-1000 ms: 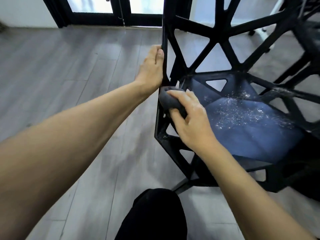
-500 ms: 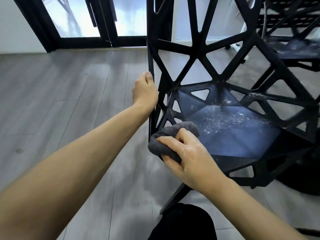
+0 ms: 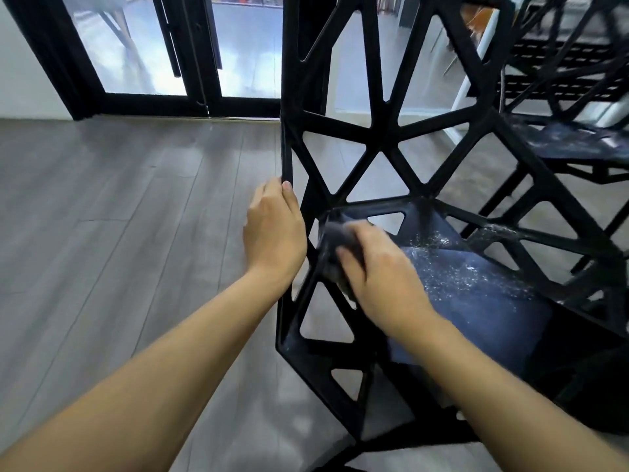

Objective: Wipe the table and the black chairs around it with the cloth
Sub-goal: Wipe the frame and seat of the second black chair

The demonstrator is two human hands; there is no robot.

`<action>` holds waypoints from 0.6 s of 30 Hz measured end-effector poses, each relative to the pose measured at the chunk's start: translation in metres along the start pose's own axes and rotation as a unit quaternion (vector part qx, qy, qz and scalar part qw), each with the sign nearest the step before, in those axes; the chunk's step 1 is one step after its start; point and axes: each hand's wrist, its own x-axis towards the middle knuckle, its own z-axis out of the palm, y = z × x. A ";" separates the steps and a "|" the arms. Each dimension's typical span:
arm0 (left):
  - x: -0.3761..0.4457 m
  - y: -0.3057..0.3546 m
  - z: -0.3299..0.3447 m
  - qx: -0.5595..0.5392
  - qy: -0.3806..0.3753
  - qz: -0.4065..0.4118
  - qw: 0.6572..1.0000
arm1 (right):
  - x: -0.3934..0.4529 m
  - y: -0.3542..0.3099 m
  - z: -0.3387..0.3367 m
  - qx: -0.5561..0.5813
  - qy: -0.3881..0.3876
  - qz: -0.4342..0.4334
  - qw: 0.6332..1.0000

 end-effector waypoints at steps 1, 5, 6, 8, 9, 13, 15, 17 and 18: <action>0.000 0.000 0.000 0.001 0.002 0.002 1.000 | 0.024 0.006 -0.004 0.005 0.036 0.033 0.999; -0.001 -0.001 0.001 -0.002 0.008 0.009 1.000 | 0.112 0.039 0.015 -0.076 0.082 0.067 0.991; -0.001 -0.001 0.001 0.001 0.011 0.011 1.000 | 0.123 0.047 0.029 -0.090 0.048 0.075 0.992; -0.001 -0.001 0.002 0.007 0.019 0.013 1.000 | 0.126 0.059 0.059 -0.133 -0.010 0.076 0.988; 0.000 -0.002 0.003 0.006 0.021 0.013 1.000 | 0.123 0.063 0.069 -0.159 -0.007 0.068 0.985; 0.001 -0.003 0.003 0.001 0.024 0.017 1.000 | 0.136 0.072 0.067 -0.218 -0.029 0.068 0.973; 0.002 -0.003 0.002 0.003 0.024 0.012 1.000 | 0.150 0.071 0.059 -0.201 -0.102 0.080 0.971; 0.002 -0.002 0.001 0.002 0.023 0.005 1.000 | 0.152 0.069 0.049 -0.175 -0.158 0.063 0.970; 0.002 -0.002 0.001 0.002 0.022 0.002 1.000 | 0.147 0.067 0.045 -0.163 -0.169 0.054 0.970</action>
